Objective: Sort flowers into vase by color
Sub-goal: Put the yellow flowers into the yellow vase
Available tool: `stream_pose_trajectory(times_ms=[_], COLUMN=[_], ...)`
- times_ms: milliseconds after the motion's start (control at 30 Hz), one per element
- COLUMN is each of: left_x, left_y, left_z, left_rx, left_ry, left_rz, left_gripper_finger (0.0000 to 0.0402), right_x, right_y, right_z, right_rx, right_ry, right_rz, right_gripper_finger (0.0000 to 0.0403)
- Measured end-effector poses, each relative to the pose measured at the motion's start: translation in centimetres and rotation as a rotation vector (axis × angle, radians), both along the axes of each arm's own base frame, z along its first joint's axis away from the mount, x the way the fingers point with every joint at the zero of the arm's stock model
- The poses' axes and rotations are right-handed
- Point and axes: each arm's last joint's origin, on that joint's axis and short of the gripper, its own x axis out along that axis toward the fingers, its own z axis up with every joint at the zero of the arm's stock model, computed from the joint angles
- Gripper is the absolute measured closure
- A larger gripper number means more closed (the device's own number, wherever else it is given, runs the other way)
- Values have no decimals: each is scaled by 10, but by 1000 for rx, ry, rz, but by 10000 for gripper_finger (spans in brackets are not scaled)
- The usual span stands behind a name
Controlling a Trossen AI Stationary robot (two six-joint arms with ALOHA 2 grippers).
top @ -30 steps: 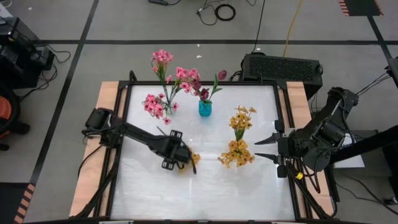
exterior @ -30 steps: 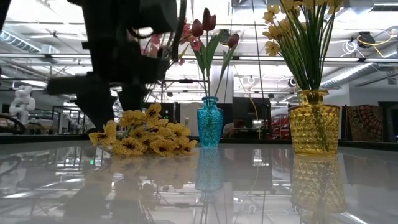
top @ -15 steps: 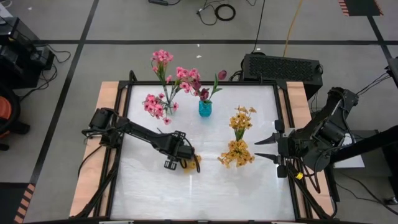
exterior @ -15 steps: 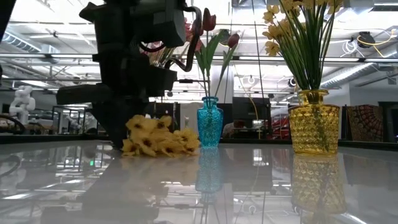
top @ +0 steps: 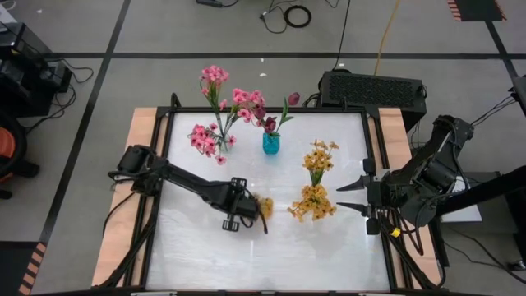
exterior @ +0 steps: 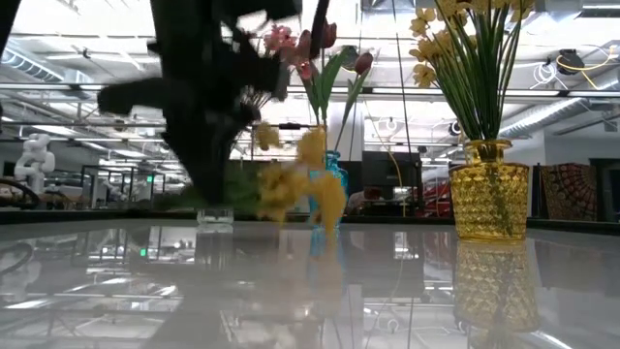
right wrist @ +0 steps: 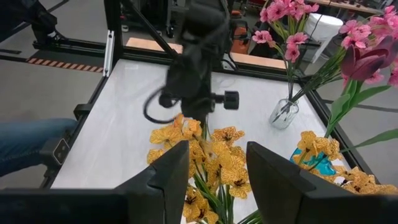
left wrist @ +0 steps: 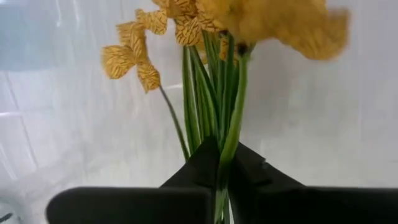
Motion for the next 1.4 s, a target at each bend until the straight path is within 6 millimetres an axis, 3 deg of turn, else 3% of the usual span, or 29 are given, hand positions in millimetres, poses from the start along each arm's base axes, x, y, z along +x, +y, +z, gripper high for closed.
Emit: stream_pose_trajectory(times_ms=[133,367,567,700,967,1167,1400], left_x=[-2,-28,-59,-66,-46,-28,-18], left_y=[-21,-66,-93,-102,-107,-100,-100], left_z=[33,116,182,210,226,228,230], left_rx=[-41,-157,-104,-35,-5,13,-89], left_ry=[-32,-244,-635,-889,-1119,-1196,-1239], left_rz=[-4,-101,-157,-133,-137,-108,-171], left_gripper_finger=[380,389,388,384,383,382,382], right_x=[0,9,21,33,75,104,123], right_y=[0,9,21,33,54,57,53], right_z=[0,-3,6,12,1,-7,-16], right_rx=[13,-16,-6,39,-35,-39,-11], right_ry=[0,-19,-132,-213,-283,-305,-295], right_rz=[-6,-30,-37,-32,-58,-5,15], right_gripper_finger=[251,251,251,251,242,220,186])
